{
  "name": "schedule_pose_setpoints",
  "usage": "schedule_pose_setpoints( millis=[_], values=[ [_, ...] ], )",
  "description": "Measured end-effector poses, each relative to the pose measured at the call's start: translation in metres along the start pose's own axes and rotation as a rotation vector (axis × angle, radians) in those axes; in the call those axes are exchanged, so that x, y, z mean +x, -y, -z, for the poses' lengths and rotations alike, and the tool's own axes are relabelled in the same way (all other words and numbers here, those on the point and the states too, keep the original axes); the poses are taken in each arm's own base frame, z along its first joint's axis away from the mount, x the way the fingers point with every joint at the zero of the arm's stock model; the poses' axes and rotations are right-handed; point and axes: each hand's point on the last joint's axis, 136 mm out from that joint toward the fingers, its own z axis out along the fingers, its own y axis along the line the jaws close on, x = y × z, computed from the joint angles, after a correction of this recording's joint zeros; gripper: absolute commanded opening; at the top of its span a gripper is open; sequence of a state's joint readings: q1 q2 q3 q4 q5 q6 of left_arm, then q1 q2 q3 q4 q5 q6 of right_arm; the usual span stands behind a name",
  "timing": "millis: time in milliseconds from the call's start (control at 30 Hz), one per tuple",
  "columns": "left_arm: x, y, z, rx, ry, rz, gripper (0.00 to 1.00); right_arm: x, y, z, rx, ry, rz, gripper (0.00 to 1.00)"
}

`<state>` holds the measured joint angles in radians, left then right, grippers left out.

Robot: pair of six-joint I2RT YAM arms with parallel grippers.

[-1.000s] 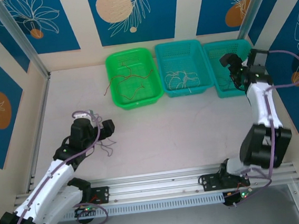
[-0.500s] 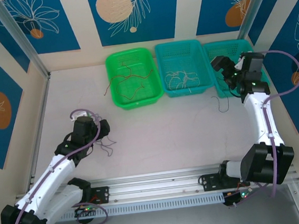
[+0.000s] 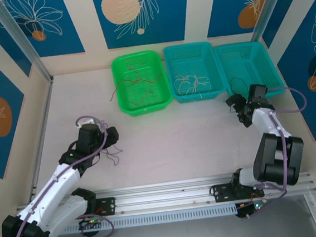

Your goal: Untangle the cables

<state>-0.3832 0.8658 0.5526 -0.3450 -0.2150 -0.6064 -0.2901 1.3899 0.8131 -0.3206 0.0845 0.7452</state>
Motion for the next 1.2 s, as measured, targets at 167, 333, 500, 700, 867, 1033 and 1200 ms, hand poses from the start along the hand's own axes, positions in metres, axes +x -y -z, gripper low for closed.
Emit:
schedule_pose_setpoints(
  millis=[167, 333, 500, 700, 867, 1033, 1200],
  values=[
    [0.008, 0.012, -0.001, 0.085, -0.019, -0.033, 1.0, -0.001, -0.003, -0.028, -0.024, -0.021, 0.053, 0.64],
    [0.002, 0.02, 0.009, 0.14, 0.018, -0.051, 1.0, -0.009, -0.01, -0.033, -0.047, 0.008, 0.097, 0.18],
    [0.001, 0.021, 0.009, 0.15, 0.027, -0.054, 1.0, -0.013, -0.016, -0.028, -0.068, 0.031, 0.116, 0.0],
    [0.002, 0.028, 0.008, 0.183, 0.014, -0.061, 1.0, -0.024, -0.04, 0.017, -0.149, 0.112, 0.112, 0.0],
    [-0.001, 0.035, 0.009, 0.221, 0.024, -0.074, 1.0, -0.063, -0.081, 0.062, -0.238, 0.213, 0.091, 0.0],
    [-0.001, 0.038, 0.011, 0.237, 0.025, -0.073, 1.0, -0.138, -0.126, 0.072, -0.264, 0.32, 0.079, 0.0],
    [-0.004, 0.04, 0.016, 0.254, 0.043, -0.071, 1.0, -0.186, -0.137, 0.014, -0.226, 0.264, 0.048, 0.63]
  ],
)
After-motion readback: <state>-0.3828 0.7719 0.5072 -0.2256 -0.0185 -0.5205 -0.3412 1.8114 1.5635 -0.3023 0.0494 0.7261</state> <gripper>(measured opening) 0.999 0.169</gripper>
